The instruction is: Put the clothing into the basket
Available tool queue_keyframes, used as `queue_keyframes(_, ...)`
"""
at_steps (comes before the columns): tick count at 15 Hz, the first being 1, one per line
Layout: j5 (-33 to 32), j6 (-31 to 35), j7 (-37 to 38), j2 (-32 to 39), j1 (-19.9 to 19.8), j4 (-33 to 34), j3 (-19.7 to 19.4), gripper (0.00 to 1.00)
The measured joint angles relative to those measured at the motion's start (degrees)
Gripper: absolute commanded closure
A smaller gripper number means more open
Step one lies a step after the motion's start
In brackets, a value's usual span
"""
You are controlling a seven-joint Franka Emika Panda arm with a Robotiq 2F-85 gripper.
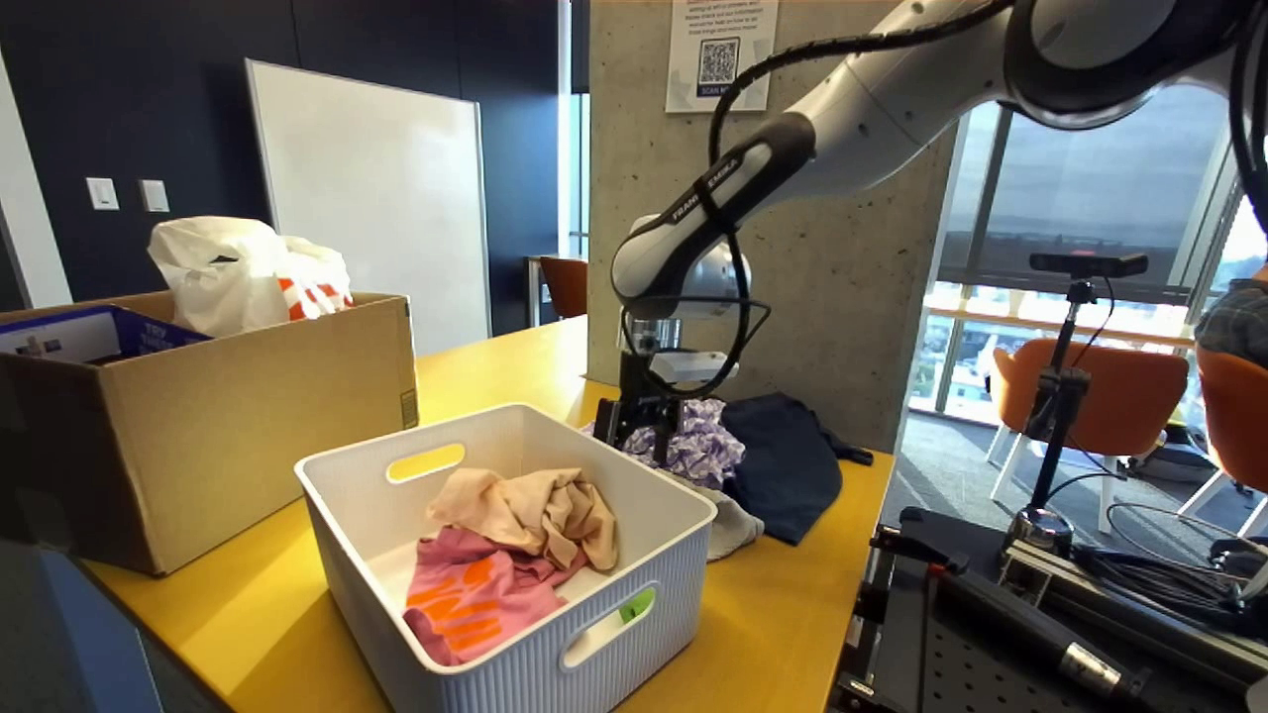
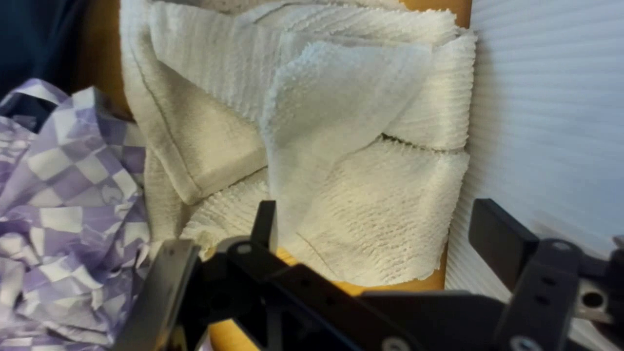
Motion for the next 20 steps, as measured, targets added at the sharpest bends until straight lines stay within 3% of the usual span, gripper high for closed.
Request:
queue_keyframes(3,0.00,-0.04,1.74,4.17,0.25,2.86,0.02,0.00)
queue_keyframes(8,0.04,2.45,5.72,4.95,0.17,0.32,-0.76,0.00)
queue_keyframes(9,0.04,2.47,6.54,4.96,0.17,-0.05,-0.92,0.25)
queue_keyframes(11,0.04,2.35,8.16,5.15,0.19,-0.14,-1.21,0.33)
queue_keyframes(19,0.02,1.52,12.15,5.60,0.18,1.18,-1.64,0.95)
queue_keyframes(20,0.02,0.98,12.40,5.53,0.12,1.49,-1.78,0.99)
